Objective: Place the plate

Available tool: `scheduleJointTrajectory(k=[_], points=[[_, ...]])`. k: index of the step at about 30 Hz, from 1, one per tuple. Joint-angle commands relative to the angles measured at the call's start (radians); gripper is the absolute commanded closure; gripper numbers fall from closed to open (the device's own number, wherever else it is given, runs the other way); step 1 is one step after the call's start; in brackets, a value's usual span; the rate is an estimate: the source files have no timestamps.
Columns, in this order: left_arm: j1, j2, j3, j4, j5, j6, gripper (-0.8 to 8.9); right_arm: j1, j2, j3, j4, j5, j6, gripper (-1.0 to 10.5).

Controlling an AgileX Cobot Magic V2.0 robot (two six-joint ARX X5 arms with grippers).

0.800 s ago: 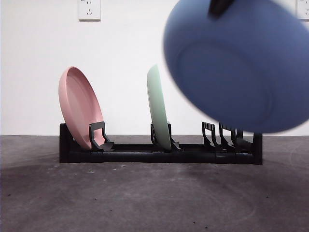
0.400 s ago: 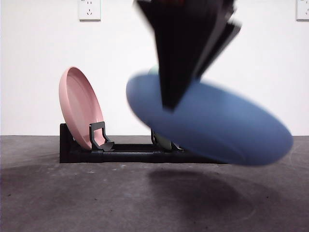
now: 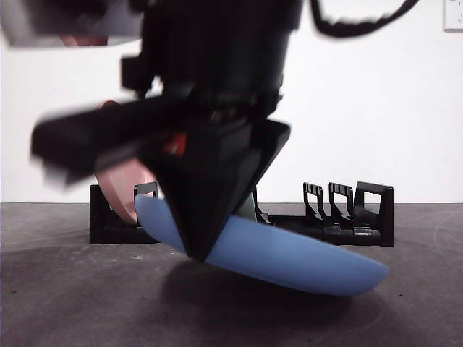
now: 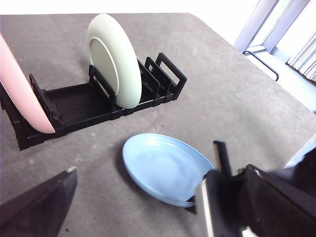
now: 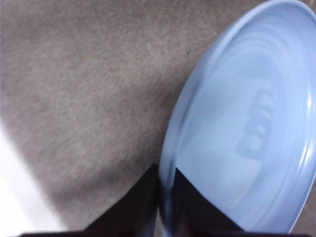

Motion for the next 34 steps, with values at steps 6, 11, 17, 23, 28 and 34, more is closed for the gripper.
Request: scheduleJointTrajectory(k=[6,11,17,23,28,34], points=[[-0.005,0.003,0.026,0.014,0.003,0.016,2.86,0.019,0.084,0.012,0.034,0.016,-0.008,9.3],[-0.005,0.003,0.026,0.014,0.003,0.017,2.86,0.023,0.08,0.016,0.038,-0.02,0.022,6.0],[-0.005,0.004,0.026,0.019,0.002,0.018,2.86,-0.056,-0.051,0.026,0.034,-0.233,0.06,5.1],[-0.005,0.027,0.026,0.044,0.001,0.017,2.86,-0.248,-0.338,0.026,0.019,-0.41,0.034,5.1],[-0.005,0.058,0.026,0.044,-0.004,0.017,2.87,-0.433,-0.494,0.026,-0.023,-0.53,0.027,5.1],[-0.005,0.112,0.026,0.043,-0.035,0.008,3.43,-0.661,-0.637,0.026,-0.084,-0.739,-0.018,5.1]])
